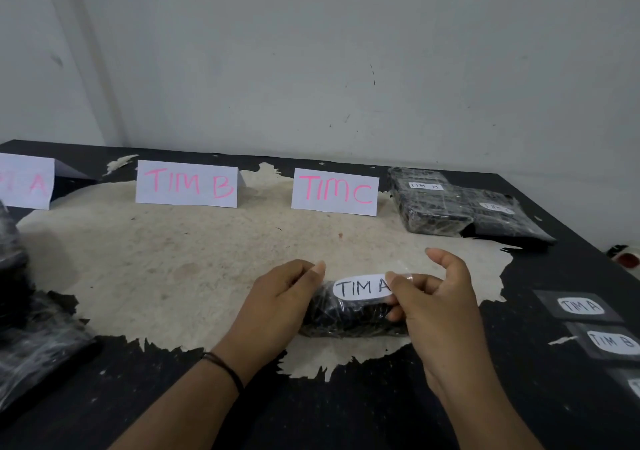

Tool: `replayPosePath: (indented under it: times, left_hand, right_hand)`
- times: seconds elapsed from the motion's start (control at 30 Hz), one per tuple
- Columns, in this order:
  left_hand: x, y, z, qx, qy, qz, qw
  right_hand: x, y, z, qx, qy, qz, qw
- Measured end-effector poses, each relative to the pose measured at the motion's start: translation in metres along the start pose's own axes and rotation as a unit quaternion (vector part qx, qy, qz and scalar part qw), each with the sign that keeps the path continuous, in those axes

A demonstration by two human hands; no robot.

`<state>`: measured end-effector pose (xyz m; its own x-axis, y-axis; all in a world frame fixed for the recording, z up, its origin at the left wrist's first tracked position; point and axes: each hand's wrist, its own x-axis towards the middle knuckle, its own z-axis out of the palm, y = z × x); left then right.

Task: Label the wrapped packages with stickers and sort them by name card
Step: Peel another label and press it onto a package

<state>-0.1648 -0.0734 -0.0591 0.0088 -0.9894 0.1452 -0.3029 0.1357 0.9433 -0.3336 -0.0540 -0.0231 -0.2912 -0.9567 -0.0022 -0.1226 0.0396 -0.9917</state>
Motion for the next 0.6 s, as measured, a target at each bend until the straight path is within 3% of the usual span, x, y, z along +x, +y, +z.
replayPosePath:
  times: [0.23,0.33,0.43,0.6]
  left_hand:
    - [0.0014,-0.0038,0.0030,0.097,0.024,0.032,0.994]
    - [0.0014,-0.0042,0.0008,0.159,0.062,0.167,0.971]
    - [-0.0008,-0.0040,0.0012,0.194,0.011,0.236,0.952]
    - [-0.0011,-0.0055,-0.0003,0.201,-0.015,0.229,0.952]
  right_hand:
    - [-0.0011,0.0000,-0.0013,-0.032,0.001,-0.011,0.999]
    - [0.0003,0.0010,-0.0012,-0.057,0.005,-0.019,0.998]
    - [0.0025,0.0019,-0.0015,-0.077,0.004,-0.028,0.997]
    - [0.0052,0.0029,-0.0070,-0.097,-0.006,-0.028,0.995]
